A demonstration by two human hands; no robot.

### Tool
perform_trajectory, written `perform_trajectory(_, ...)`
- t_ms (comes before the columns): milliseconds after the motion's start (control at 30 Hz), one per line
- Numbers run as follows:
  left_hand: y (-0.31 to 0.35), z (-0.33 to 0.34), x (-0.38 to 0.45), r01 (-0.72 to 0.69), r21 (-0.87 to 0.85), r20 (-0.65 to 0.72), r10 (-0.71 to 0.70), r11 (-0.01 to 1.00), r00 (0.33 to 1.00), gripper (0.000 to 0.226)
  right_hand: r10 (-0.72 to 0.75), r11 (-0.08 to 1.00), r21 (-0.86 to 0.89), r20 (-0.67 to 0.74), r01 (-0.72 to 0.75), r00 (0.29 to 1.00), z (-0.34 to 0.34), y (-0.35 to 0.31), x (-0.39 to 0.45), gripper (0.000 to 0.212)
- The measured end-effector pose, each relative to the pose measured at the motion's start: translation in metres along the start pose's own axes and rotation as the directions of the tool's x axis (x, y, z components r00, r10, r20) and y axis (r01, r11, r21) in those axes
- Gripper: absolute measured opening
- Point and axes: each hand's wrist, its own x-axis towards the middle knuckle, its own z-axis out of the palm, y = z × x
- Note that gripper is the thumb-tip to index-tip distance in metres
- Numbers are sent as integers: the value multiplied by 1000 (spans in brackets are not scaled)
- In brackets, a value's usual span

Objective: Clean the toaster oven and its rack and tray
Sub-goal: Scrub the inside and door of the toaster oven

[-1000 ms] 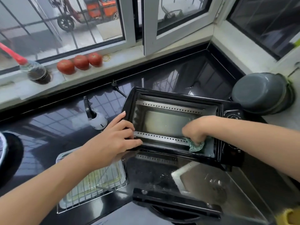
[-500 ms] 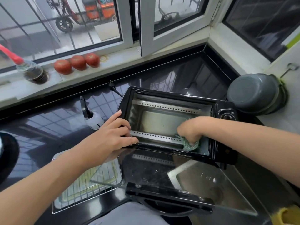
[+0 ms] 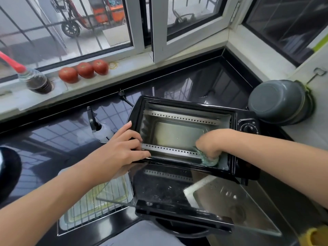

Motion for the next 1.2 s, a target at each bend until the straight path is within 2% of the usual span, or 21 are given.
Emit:
perform_trajectory(67,0,-1,1,-4,7,-4,4,1000,1000,42,24,995,-100,13,-23,1000,1,-4,-3,16)
perform_trajectory(133,1,0,-1,-5,28,5,5,1000,1000,43,-19,999,-48,-9,19,1000,-5,-4,-4,25)
perform_trajectory(200,3,1,-4,-6,45,31,5,999,1000,49,-68,978,190,-100,86,993,-10,-3,0,43)
perform_trajectory(267,5,2,-8,-14,67,55,10,998,998,56,-90,944,305,-141,129,986,-14,-6,3,51)
perform_trajectory(300,7,0,-9,-15,82,66,10,996,998,58,-100,953,275,-103,125,990,-13,-8,3,45)
perform_trajectory(367,11,-1,-11,-16,103,76,8,995,997,61,-56,995,84,25,54,998,-5,-7,9,14)
perform_trajectory(433,12,-1,-11,-20,106,73,13,994,997,60,7,997,-80,118,2,993,-3,-6,5,15)
perform_trajectory(467,12,1,-12,-18,103,63,11,995,998,60,-7,997,-74,112,16,994,-4,-5,3,10)
perform_trajectory(533,11,0,-9,-5,83,53,1,997,999,59,-82,993,82,9,81,997,-13,-7,12,23)
perform_trajectory(600,9,-1,-7,-8,74,62,3,997,998,56,-133,939,301,-138,170,981,-24,-18,21,37)
perform_trajectory(667,9,-4,-6,-10,72,75,5,997,997,54,-145,914,347,-200,208,969,-28,-26,29,42)
perform_trajectory(700,9,-6,-5,-9,71,76,4,997,997,54,-145,929,315,-168,192,975,-26,-23,29,40)
perform_trajectory(767,8,-6,-4,-8,64,79,3,998,997,53,-90,976,197,-1,89,996,-18,-8,25,36)
perform_trajectory(867,7,-2,-4,8,49,55,-11,999,998,51,-19,1000,14,218,16,976,-16,10,26,31)
perform_trajectory(933,5,0,-4,13,33,40,-15,999,999,51,-56,997,62,253,41,966,-27,7,32,23)
perform_trajectory(967,5,0,-3,14,33,41,-16,999,999,52,-71,979,202,240,22,968,-33,1,38,24)
perform_trajectory(1000,5,1,-3,16,35,45,-18,999,999,54,-98,917,398,198,11,975,-38,-5,43,23)
perform_trajectory(1033,6,1,-3,19,36,48,-21,999,999,56,-107,804,594,156,-7,982,-42,-11,51,23)
perform_trajectory(1067,7,2,-4,24,33,50,-26,999,998,58,-103,634,773,115,-24,988,-43,-15,65,28)
perform_trajectory(1133,8,2,-5,32,34,58,-34,999,998,61,-144,345,938,90,-35,986,-48,-28,81,40)
perform_trajectory(1200,9,2,-5,31,41,75,-34,999,997,61,-200,118,993,44,-20,979,-54,-41,93,45)
